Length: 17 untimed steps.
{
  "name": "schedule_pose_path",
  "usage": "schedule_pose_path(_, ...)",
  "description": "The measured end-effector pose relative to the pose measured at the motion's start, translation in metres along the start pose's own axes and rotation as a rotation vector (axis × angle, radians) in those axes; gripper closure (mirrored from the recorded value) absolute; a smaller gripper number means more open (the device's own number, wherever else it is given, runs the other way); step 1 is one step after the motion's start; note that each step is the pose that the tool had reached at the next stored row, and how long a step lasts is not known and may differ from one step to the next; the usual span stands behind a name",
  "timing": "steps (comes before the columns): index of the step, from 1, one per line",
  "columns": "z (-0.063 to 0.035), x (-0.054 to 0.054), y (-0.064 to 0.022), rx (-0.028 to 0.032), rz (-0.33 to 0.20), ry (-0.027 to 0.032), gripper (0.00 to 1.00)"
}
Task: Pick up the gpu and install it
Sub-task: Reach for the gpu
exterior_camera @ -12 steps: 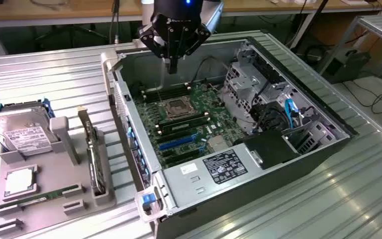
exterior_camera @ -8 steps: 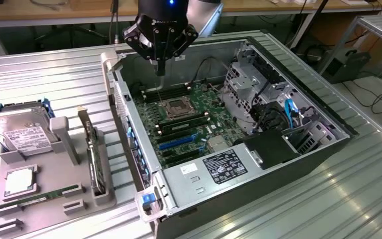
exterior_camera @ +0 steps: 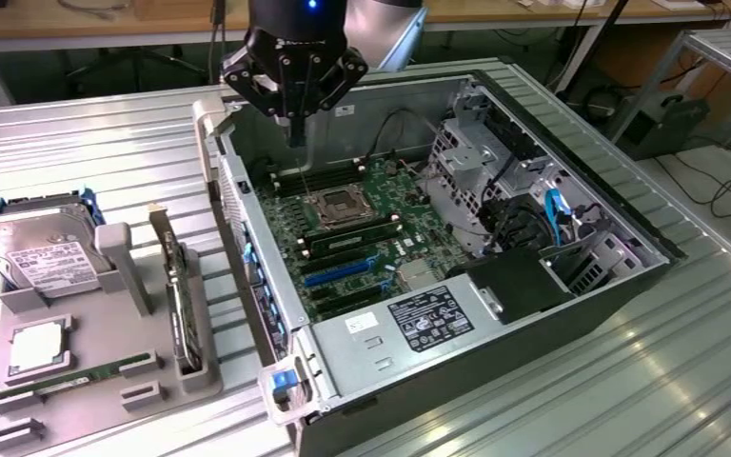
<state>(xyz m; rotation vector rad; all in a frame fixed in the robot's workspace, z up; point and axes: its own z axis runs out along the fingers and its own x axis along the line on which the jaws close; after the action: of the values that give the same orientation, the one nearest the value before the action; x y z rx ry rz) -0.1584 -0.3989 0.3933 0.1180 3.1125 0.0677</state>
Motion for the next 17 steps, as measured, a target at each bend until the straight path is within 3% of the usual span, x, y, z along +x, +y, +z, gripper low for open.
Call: schedule_pose_path(17,-0.0001,0.0037,-0.0003,0.0000,0.000,0.0000,0.89)
